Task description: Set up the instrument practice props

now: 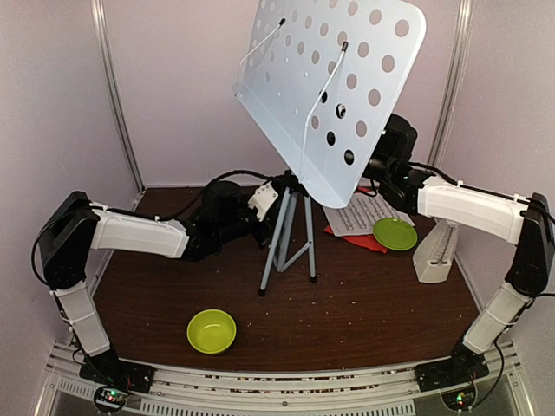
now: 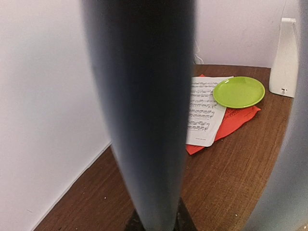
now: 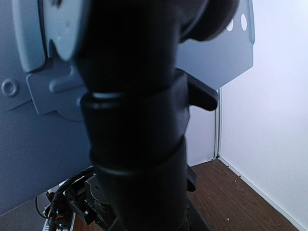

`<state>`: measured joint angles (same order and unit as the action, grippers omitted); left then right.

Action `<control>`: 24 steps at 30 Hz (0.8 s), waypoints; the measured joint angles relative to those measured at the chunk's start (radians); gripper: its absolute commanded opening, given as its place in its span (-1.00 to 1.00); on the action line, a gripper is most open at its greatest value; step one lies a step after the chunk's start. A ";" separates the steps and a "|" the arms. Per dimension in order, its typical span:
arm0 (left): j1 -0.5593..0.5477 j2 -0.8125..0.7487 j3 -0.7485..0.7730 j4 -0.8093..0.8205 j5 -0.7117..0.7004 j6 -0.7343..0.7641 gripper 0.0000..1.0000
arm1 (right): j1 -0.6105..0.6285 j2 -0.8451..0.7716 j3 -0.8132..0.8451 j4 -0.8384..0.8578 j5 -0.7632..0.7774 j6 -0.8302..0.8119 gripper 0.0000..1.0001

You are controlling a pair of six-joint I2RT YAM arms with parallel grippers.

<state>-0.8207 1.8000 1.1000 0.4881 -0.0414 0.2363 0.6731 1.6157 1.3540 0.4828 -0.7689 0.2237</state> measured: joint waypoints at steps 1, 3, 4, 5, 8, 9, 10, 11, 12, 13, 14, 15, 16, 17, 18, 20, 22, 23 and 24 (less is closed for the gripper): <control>0.001 0.000 -0.003 0.005 0.002 0.005 -1.00 | 0.001 0.000 0.000 0.000 0.000 -0.003 -1.00; 0.002 0.000 -0.009 0.017 0.003 0.011 -1.00 | 0.003 0.001 0.000 0.000 0.000 -0.008 -0.93; 0.002 0.000 -0.013 0.024 0.003 0.013 -1.00 | 0.005 0.002 0.002 -0.001 -0.001 -0.010 -0.87; 0.003 0.000 -0.018 0.032 0.004 0.013 -1.00 | 0.006 0.005 0.005 -0.002 -0.002 -0.011 -0.84; 0.008 0.001 -0.030 0.051 0.005 0.012 -1.00 | 0.008 0.022 0.026 -0.011 -0.004 -0.012 -0.61; 0.010 0.001 -0.034 0.057 0.007 0.011 -1.00 | 0.008 0.028 0.034 -0.016 -0.004 -0.012 -0.55; 0.013 0.001 -0.037 0.062 0.010 0.011 -1.00 | 0.010 0.032 0.037 -0.016 -0.004 -0.011 -0.48; 0.014 0.001 -0.041 0.068 0.014 0.011 -1.00 | 0.011 0.035 0.040 -0.017 -0.003 -0.011 -0.45; 0.015 0.001 -0.044 0.072 0.016 0.011 -1.00 | 0.012 0.036 0.042 -0.020 -0.003 -0.010 -0.43; 0.016 0.001 -0.045 0.077 0.018 0.012 -1.00 | 0.015 0.037 0.044 -0.023 -0.004 -0.006 -0.38; 0.016 0.001 -0.048 0.081 0.019 0.012 -1.00 | 0.017 0.037 0.044 -0.026 -0.006 0.002 -0.31; 0.017 0.001 -0.050 0.085 0.020 0.012 -1.00 | 0.019 0.037 0.044 -0.027 -0.009 0.015 -0.23; 0.017 0.001 -0.051 0.089 0.021 0.013 -1.00 | 0.023 0.037 0.044 -0.028 -0.013 0.027 -0.15; 0.018 0.001 -0.053 0.093 0.025 0.015 -1.00 | 0.026 0.037 0.044 -0.029 -0.016 0.041 -0.07; 0.018 0.001 -0.055 0.098 0.029 0.019 -1.00 | 0.030 0.037 0.044 -0.031 -0.017 0.047 -0.01; 0.019 0.001 -0.058 0.106 0.036 0.026 -1.00 | 0.036 0.037 0.044 -0.036 -0.021 0.060 0.09; 0.019 0.001 -0.064 0.116 0.038 0.029 -1.00 | 0.039 0.037 0.044 -0.042 -0.021 0.069 0.20; 0.019 0.001 -0.066 0.120 0.039 0.029 -1.00 | 0.039 0.037 0.043 -0.045 -0.020 0.070 0.24; 0.019 0.001 -0.069 0.125 0.040 0.028 -1.00 | 0.040 0.035 0.040 -0.047 -0.019 0.072 0.27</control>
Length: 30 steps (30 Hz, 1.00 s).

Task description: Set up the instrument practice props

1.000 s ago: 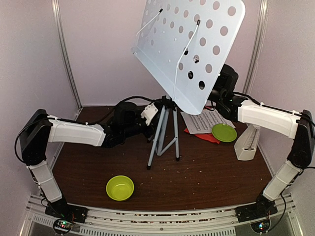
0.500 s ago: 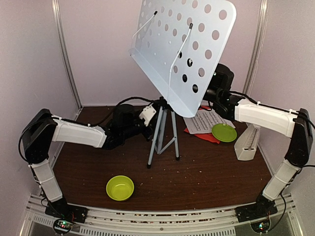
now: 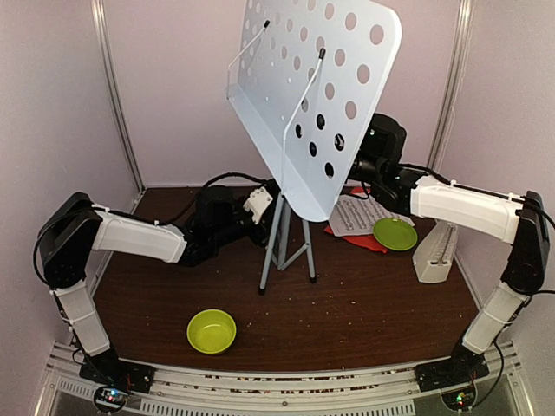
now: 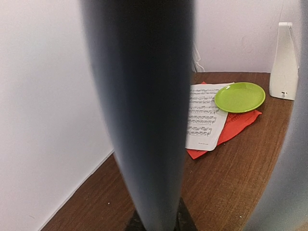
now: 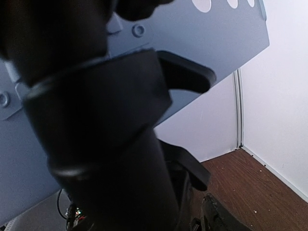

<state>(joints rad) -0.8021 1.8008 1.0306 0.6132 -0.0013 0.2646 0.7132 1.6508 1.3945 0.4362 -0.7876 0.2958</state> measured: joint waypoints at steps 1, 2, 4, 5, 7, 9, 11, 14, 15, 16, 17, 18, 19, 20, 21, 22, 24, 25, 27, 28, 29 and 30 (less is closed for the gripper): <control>0.000 0.000 -0.004 0.006 0.000 0.000 -1.00 | 0.000 -0.002 -0.005 -0.002 0.001 0.000 0.40; 0.001 0.000 -0.007 0.012 0.002 0.000 -1.00 | 0.000 -0.006 -0.011 -0.006 0.003 -0.001 0.50; 0.002 0.000 -0.011 0.019 0.003 0.000 -1.00 | 0.000 -0.013 -0.025 -0.018 0.007 -0.005 0.59; 0.003 0.000 -0.012 0.021 0.003 0.000 -1.00 | 0.000 -0.018 -0.034 -0.024 0.010 -0.006 0.60; 0.003 0.000 -0.013 0.021 0.003 -0.001 -1.00 | 0.000 -0.027 -0.051 -0.034 0.016 -0.010 0.62; 0.003 0.000 -0.013 0.022 0.003 -0.001 -1.00 | 0.000 -0.042 -0.072 -0.040 0.024 -0.009 0.63; 0.003 0.000 -0.013 0.022 0.003 -0.001 -1.00 | 0.000 -0.068 -0.106 -0.041 0.035 -0.008 0.64; 0.003 0.000 -0.013 0.021 0.003 -0.001 -1.00 | -0.003 -0.116 -0.163 -0.040 0.050 -0.003 0.65; 0.004 0.000 -0.013 0.021 0.004 -0.001 -1.00 | -0.006 -0.134 -0.186 -0.039 0.054 -0.003 0.66; 0.005 0.000 -0.013 0.021 0.005 -0.001 -1.00 | -0.007 -0.151 -0.208 -0.038 0.057 -0.002 0.67; 0.005 0.000 -0.013 0.021 0.006 -0.001 -1.00 | -0.009 -0.165 -0.227 -0.035 0.060 0.000 0.67; 0.005 0.000 -0.013 0.020 0.006 -0.001 -1.00 | -0.013 -0.182 -0.252 -0.034 0.064 0.000 0.67; 0.006 0.000 -0.013 0.019 0.006 -0.001 -1.00 | -0.018 -0.197 -0.277 -0.034 0.068 -0.002 0.67; 0.006 0.000 -0.013 0.019 0.007 -0.001 -1.00 | -0.024 -0.210 -0.300 -0.034 0.073 -0.004 0.67; 0.006 0.000 -0.013 0.018 0.008 -0.001 -1.00 | -0.028 -0.220 -0.320 -0.035 0.078 -0.009 0.67; 0.007 0.000 -0.013 0.018 0.008 -0.002 -1.00 | -0.033 -0.229 -0.344 -0.037 0.084 -0.016 0.66; 0.009 0.000 -0.013 0.016 0.010 -0.002 -1.00 | -0.043 -0.245 -0.394 -0.040 0.099 -0.036 0.64; 0.010 0.000 -0.013 0.015 0.010 -0.003 -1.00 | -0.050 -0.250 -0.425 -0.044 0.109 -0.046 0.64; 0.010 0.000 -0.011 0.010 0.010 -0.006 -1.00 | -0.059 -0.250 -0.466 -0.045 0.118 -0.061 0.64; 0.011 0.000 -0.010 0.006 0.010 -0.008 -1.00 | -0.065 -0.250 -0.494 -0.045 0.121 -0.065 0.64; 0.011 0.000 -0.009 0.005 0.010 -0.010 -1.00 | -0.070 -0.250 -0.515 -0.046 0.124 -0.066 0.64; 0.012 0.000 -0.009 0.004 0.010 -0.011 -1.00 | -0.074 -0.250 -0.539 -0.046 0.126 -0.068 0.63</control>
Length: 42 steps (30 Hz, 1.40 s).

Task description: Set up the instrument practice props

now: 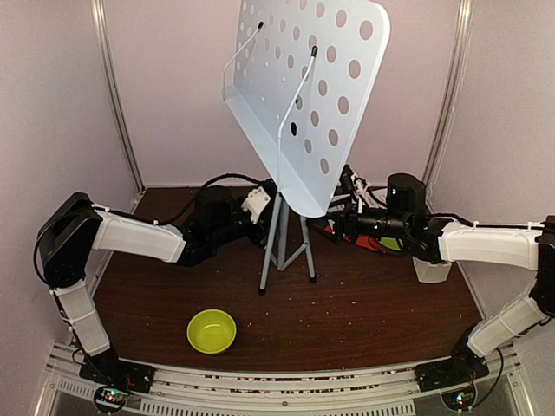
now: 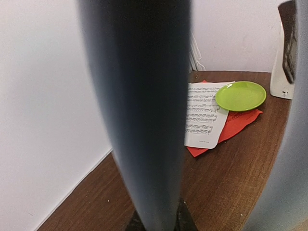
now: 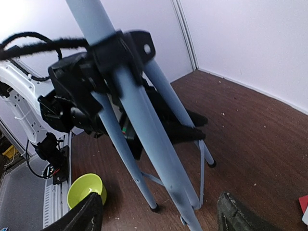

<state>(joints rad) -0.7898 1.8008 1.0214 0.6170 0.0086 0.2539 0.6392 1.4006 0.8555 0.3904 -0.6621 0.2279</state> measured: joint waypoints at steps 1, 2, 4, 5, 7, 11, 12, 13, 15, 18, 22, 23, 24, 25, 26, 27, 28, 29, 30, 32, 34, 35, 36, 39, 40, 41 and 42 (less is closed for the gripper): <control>0.001 0.000 0.000 -0.001 0.000 -0.002 -1.00 | -0.002 0.000 -0.016 -0.002 0.002 -0.005 0.61; 0.002 0.000 0.000 -0.002 0.001 -0.003 -1.00 | -0.005 0.000 -0.027 -0.006 0.005 -0.014 0.59; 0.005 0.000 0.000 -0.004 0.005 -0.006 -1.00 | -0.006 0.001 -0.038 -0.016 0.009 -0.031 0.57; 0.006 0.000 0.000 -0.005 0.007 -0.006 -1.00 | -0.007 0.004 -0.038 -0.015 0.010 -0.042 0.55; 0.010 0.000 0.001 -0.009 0.012 -0.008 -1.00 | -0.007 0.015 -0.037 -0.011 0.012 -0.061 0.50; 0.014 0.000 0.007 -0.021 0.019 -0.010 -1.00 | -0.006 0.077 -0.016 -0.010 0.014 -0.089 0.38; 0.015 0.000 0.009 -0.026 0.022 -0.010 -1.00 | -0.006 0.098 -0.006 -0.010 0.014 -0.093 0.36; 0.016 0.000 0.012 -0.032 0.023 -0.010 -1.00 | -0.006 0.118 0.006 -0.010 0.014 -0.095 0.32; 0.017 0.000 0.018 -0.043 0.023 -0.012 -1.00 | -0.006 0.150 0.025 -0.008 0.015 -0.099 0.20; 0.017 0.000 0.021 -0.050 0.021 -0.013 -1.00 | -0.006 0.177 0.045 -0.004 0.023 -0.107 0.05; 0.017 0.000 0.021 -0.050 0.020 -0.012 -1.00 | -0.005 0.208 0.072 0.000 0.037 -0.120 -0.17; 0.018 0.000 0.021 -0.050 0.020 -0.012 -1.00 | -0.004 0.215 0.079 0.002 0.037 -0.122 -0.24; 0.019 0.000 0.021 -0.051 0.019 -0.012 -1.00 | -0.001 0.222 0.087 0.001 0.035 -0.124 -0.28; 0.021 0.001 0.021 -0.052 0.020 -0.013 -1.00 | 0.002 0.227 0.092 0.002 0.036 -0.126 -0.34; 0.022 0.001 0.021 -0.053 0.020 -0.013 -1.00 | 0.006 0.233 0.099 0.002 0.037 -0.128 -0.41; 0.023 0.001 0.021 -0.055 0.020 -0.013 -1.00 | 0.009 0.237 0.104 0.002 0.037 -0.130 -0.49; 0.024 0.001 0.021 -0.056 0.019 -0.013 -1.00 | 0.011 0.242 0.109 0.002 0.035 -0.131 -0.59; 0.025 0.001 0.021 -0.056 0.018 -0.013 -1.00 | 0.014 0.244 0.109 0.002 0.036 -0.137 -0.69; 0.026 0.001 0.021 -0.057 0.017 -0.013 -1.00 | 0.018 0.244 0.109 0.001 0.038 -0.140 -0.82; 0.033 0.001 0.020 -0.060 0.018 -0.013 -1.00 | 0.023 0.244 0.111 0.003 0.047 -0.186 -1.00; 0.042 0.001 0.018 -0.066 0.026 -0.013 -1.00 | 0.030 0.246 0.113 0.004 0.068 -0.256 -1.00; 0.045 0.000 0.017 -0.066 0.028 -0.013 -1.00 | 0.031 0.247 0.117 -0.002 0.079 -0.257 -1.00; 0.049 0.000 0.016 -0.065 0.031 -0.011 -1.00 | 0.031 0.248 0.121 -0.008 0.084 -0.255 -1.00; 0.060 -0.003 0.006 -0.053 0.046 0.002 -1.00 | 0.035 0.248 0.133 -0.034 0.092 -0.262 -1.00; 0.063 -0.007 -0.002 -0.047 0.052 0.004 -1.00 | 0.038 0.248 0.142 -0.050 0.092 -0.272 -1.00; 0.067 -0.011 -0.011 -0.042 0.059 0.006 -1.00 | 0.041 0.248 0.150 -0.068 0.093 -0.286 -1.00; 0.070 -0.018 -0.022 -0.037 0.066 0.007 -1.00 | 0.044 0.248 0.159 -0.087 0.096 -0.295 -1.00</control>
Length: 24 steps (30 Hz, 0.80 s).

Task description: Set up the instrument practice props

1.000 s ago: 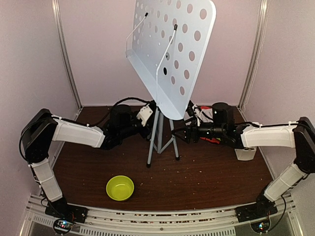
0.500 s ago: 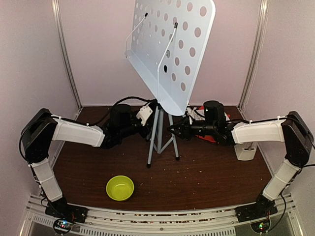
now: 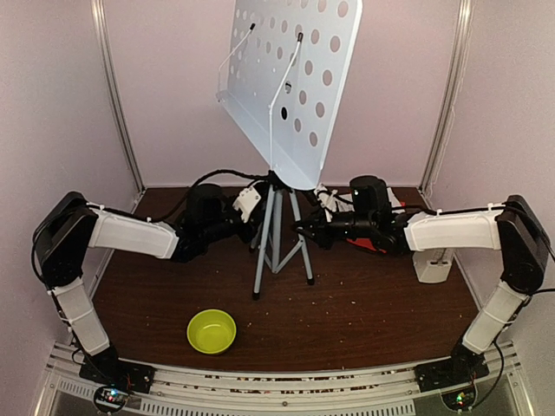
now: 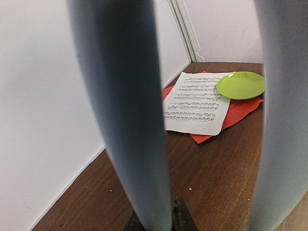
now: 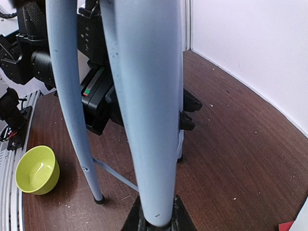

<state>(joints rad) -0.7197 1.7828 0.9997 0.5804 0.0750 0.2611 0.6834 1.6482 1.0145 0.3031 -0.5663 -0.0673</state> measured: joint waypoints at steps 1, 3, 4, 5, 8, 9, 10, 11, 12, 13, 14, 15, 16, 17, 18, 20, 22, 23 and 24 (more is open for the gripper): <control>0.003 -0.006 -0.010 0.004 0.005 0.002 -1.00 | 0.003 0.000 0.008 -0.018 0.003 -0.013 -1.00; 0.007 -0.018 -0.028 0.013 0.016 0.004 -1.00 | 0.010 0.000 0.030 -0.064 0.012 -0.043 -1.00; 0.008 -0.022 -0.035 0.018 0.017 0.008 -1.00 | 0.011 0.000 0.039 -0.085 0.015 -0.057 -1.00; 0.008 -0.024 -0.041 0.023 0.017 0.010 -1.00 | 0.013 0.000 0.049 -0.108 0.017 -0.070 -1.00; 0.014 -0.027 -0.058 0.041 0.016 0.023 -1.00 | 0.014 0.000 0.079 -0.176 0.031 -0.125 -1.00; 0.017 -0.027 -0.063 0.051 0.016 0.027 -1.00 | 0.014 0.002 0.087 -0.188 0.041 -0.141 -1.00; 0.018 -0.028 -0.068 0.059 0.015 0.030 -1.00 | 0.011 0.003 0.097 -0.204 0.043 -0.158 -1.00; 0.018 -0.030 -0.072 0.066 0.014 0.034 -1.00 | 0.008 0.005 0.108 -0.223 0.043 -0.174 -1.00; 0.018 -0.034 -0.081 0.075 0.011 0.040 -1.00 | 0.005 0.009 0.117 -0.235 0.043 -0.190 -1.00; 0.019 -0.039 -0.089 0.082 0.009 0.044 -1.00 | 0.003 0.014 0.127 -0.246 0.040 -0.201 -1.00; 0.021 -0.045 -0.098 0.090 0.008 0.048 -1.00 | 0.002 0.021 0.140 -0.258 0.037 -0.216 -1.00; 0.025 -0.055 -0.109 0.096 0.009 0.049 -1.00 | 0.001 0.027 0.151 -0.267 0.034 -0.229 -1.00; 0.029 -0.063 -0.116 0.097 0.009 0.051 -1.00 | 0.000 0.036 0.166 -0.277 0.031 -0.244 -1.00; 0.034 -0.069 -0.120 0.096 0.009 0.055 -1.00 | 0.000 0.046 0.182 -0.288 0.028 -0.258 -1.00; 0.040 -0.073 -0.122 0.094 0.008 0.057 -1.00 | 0.000 0.057 0.200 -0.296 0.026 -0.270 -1.00; 0.054 -0.076 -0.122 0.090 0.008 0.062 -1.00 | -0.001 0.085 0.239 -0.315 0.023 -0.289 -1.00; 0.066 -0.076 -0.122 0.080 0.001 0.060 -1.00 | -0.003 0.114 0.273 -0.322 0.021 -0.295 -1.00; 0.070 -0.076 -0.122 0.076 -0.004 0.055 -1.00 | -0.004 0.129 0.290 -0.327 0.019 -0.296 -1.00; 0.072 -0.076 -0.122 0.070 -0.012 0.051 -1.00 | -0.005 0.144 0.307 -0.332 0.017 -0.298 -1.00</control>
<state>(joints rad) -0.6472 1.7069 0.8776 0.6502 0.0628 0.3119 0.6781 1.7924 1.3216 -0.0292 -0.5495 -0.3653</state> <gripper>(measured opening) 0.138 0.120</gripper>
